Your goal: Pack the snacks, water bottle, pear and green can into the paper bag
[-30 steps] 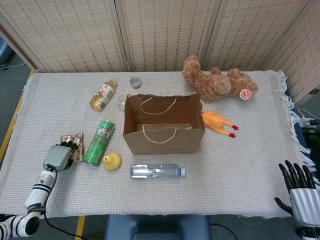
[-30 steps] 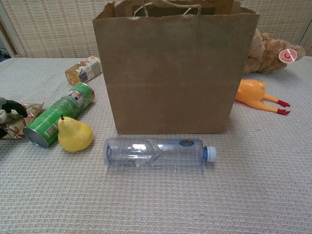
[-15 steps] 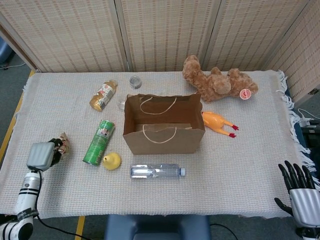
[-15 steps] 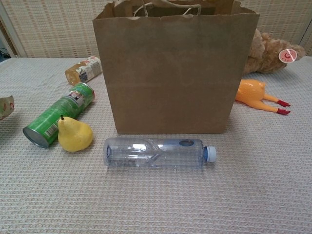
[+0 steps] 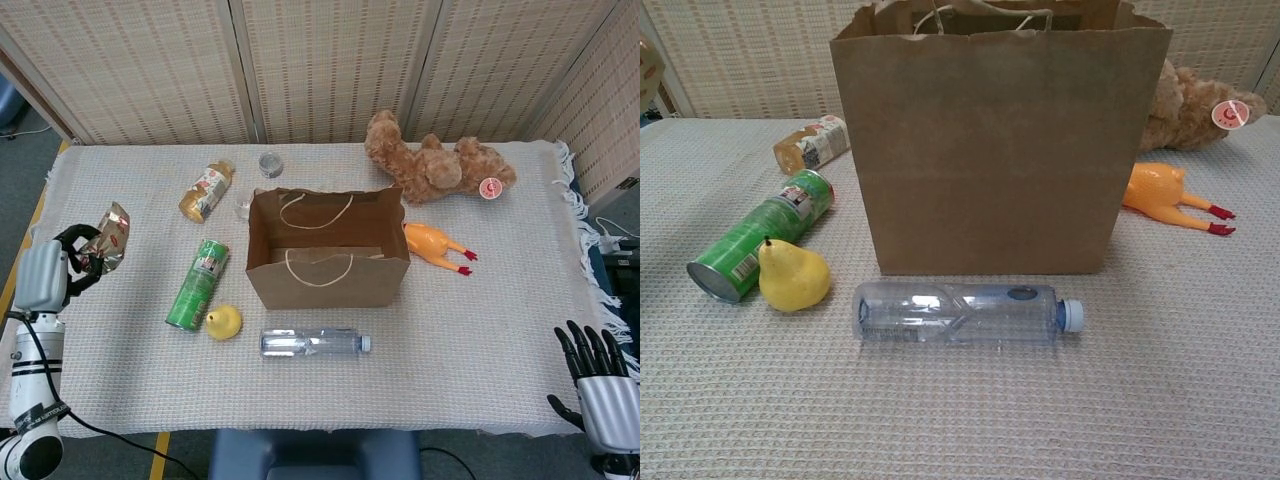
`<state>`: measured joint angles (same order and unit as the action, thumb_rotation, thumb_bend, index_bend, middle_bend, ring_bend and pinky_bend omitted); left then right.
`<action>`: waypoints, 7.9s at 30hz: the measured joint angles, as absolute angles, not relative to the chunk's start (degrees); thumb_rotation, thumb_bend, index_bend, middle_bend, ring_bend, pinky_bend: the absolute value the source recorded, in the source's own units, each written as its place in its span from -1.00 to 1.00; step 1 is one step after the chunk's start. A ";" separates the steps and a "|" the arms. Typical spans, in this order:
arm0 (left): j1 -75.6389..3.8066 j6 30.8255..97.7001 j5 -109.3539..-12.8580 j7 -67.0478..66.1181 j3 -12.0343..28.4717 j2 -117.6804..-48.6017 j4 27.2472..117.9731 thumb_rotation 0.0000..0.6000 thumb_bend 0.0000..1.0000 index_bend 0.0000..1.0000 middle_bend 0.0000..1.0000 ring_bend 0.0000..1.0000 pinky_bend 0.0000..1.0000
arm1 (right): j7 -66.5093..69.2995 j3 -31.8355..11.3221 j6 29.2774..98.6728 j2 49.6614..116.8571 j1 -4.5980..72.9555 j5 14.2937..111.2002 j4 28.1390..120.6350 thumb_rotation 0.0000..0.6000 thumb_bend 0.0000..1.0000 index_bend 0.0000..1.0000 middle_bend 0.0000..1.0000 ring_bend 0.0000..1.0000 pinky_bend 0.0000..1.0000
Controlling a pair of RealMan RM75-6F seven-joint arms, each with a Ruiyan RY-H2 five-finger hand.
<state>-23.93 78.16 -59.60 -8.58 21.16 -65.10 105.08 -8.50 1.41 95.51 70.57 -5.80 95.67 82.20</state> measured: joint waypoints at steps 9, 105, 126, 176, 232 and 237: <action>-31.51 77.42 -54.28 -14.48 29.54 -61.08 119.82 1.00 0.36 0.43 0.47 0.39 0.67 | -8.51 1.36 95.34 70.56 -5.65 95.66 82.20 1.00 -1.00 -0.99 -1.00 -1.00 -1.00; -11.45 87.68 -109.72 1.46 -10.01 -61.61 92.37 1.00 -0.17 -0.72 -0.84 -0.81 -0.49 | -10.03 1.32 95.37 70.69 -5.67 95.48 82.40 1.00 -1.00 -0.98 -1.00 -1.00 -1.00; -21.55 76.87 -122.14 -1.52 -9.85 -73.60 90.87 1.00 -0.27 -0.84 -0.97 -0.95 -0.57 | -9.26 1.32 95.26 70.61 -5.63 95.40 82.35 1.00 -1.00 -0.98 -1.00 -1.00 -1.00; -44.60 41.83 -85.58 -25.21 6.75 -89.73 95.14 1.00 -0.30 -1.00 -1.00 -1.00 -0.78 | -6.77 1.35 94.43 70.19 -5.12 95.02 82.20 1.00 -1.00 -0.96 -1.00 -1.00 -1.00; -37.14 63.82 -84.16 -31.91 -0.53 -61.32 114.99 1.00 0.31 0.33 0.33 0.24 0.43 | -6.54 1.62 95.39 70.43 -5.38 95.77 81.49 1.00 -1.00 -0.94 -1.00 -1.00 -1.00; -38.51 64.60 -81.40 -27.35 5.27 -56.44 115.08 1.00 0.30 0.33 0.33 0.24 0.43 | -6.33 1.60 95.45 70.48 -5.47 95.66 81.45 1.00 -1.00 -0.94 -1.00 -1.00 -1.00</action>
